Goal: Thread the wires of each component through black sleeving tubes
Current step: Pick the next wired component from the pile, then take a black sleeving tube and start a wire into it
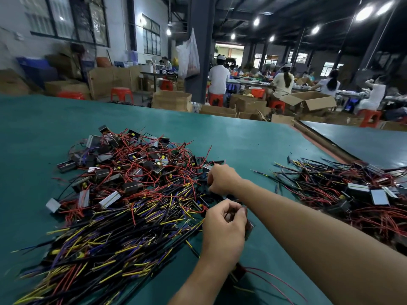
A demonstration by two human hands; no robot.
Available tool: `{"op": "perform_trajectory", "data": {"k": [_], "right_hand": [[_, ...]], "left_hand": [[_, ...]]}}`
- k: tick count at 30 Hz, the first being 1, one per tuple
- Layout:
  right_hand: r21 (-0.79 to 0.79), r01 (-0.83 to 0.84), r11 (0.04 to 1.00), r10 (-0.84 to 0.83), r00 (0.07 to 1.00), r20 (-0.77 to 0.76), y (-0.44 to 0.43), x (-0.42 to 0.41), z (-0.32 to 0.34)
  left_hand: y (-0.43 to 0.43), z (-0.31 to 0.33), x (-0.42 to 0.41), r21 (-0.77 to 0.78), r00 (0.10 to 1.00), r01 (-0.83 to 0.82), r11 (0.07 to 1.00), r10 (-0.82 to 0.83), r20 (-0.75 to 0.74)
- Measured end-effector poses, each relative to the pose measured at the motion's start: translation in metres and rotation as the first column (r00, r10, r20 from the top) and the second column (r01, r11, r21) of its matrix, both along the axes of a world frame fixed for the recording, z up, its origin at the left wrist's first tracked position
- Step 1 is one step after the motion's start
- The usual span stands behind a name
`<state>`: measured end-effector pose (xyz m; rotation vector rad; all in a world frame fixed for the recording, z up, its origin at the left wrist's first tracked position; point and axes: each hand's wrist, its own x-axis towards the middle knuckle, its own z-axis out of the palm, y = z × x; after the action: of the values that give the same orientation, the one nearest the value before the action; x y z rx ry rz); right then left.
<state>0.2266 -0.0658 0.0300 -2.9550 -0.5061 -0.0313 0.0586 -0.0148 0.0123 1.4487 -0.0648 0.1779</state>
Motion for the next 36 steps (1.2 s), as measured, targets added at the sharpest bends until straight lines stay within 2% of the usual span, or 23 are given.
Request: {"op": "perform_trajectory", "data": {"k": [3, 5, 7, 9, 13, 15, 17, 27, 36], "right_hand": [[0.056, 0.017, 0.998, -0.014, 0.998, -0.058, -0.009, 0.004, 0.003], [0.264, 0.065, 0.962, -0.036, 0.993, -0.113, -0.021, 0.001, 0.009], [0.573, 0.196, 0.796, -0.067, 0.969, -0.240, -0.035, -0.013, 0.017], [0.763, 0.297, 0.574, -0.010, 0.934, -0.356, -0.052, -0.035, 0.023], [0.922, 0.340, 0.187, 0.092, 0.928, -0.361, -0.082, -0.087, 0.022], [0.949, 0.309, 0.066, 0.073, 0.947, -0.313, -0.092, -0.107, 0.019], [0.964, 0.263, 0.042, 0.075, 0.961, -0.266, -0.097, -0.121, 0.018], [0.973, 0.201, 0.110, 0.182, 0.959, -0.219, -0.102, -0.138, 0.027], [0.963, 0.158, 0.217, 0.171, 0.965, -0.197, -0.104, -0.139, 0.027]], "left_hand": [[0.000, 0.001, -0.001, -0.031, 1.000, -0.005, 1.000, 0.004, -0.026], [0.000, 0.001, 0.000, -0.054, 0.999, -0.016, 0.998, 0.014, -0.035], [0.000, 0.001, 0.001, -0.058, 0.999, -0.022, 0.998, 0.020, -0.025], [-0.001, 0.001, 0.001, -0.046, 1.000, -0.016, 0.999, 0.016, 0.001], [-0.001, 0.001, 0.000, -0.055, 1.000, -0.027, 0.998, 0.027, 0.006], [-0.002, 0.003, 0.000, -0.046, 0.999, -0.039, 0.998, 0.039, 0.002], [-0.002, 0.003, 0.001, -0.031, 0.999, -0.047, 0.998, 0.047, 0.000], [-0.002, -0.002, 0.004, 0.014, 0.998, -0.054, 0.998, 0.053, 0.013], [-0.004, -0.005, 0.003, 0.021, 0.998, -0.024, 1.000, 0.023, 0.058]]}}
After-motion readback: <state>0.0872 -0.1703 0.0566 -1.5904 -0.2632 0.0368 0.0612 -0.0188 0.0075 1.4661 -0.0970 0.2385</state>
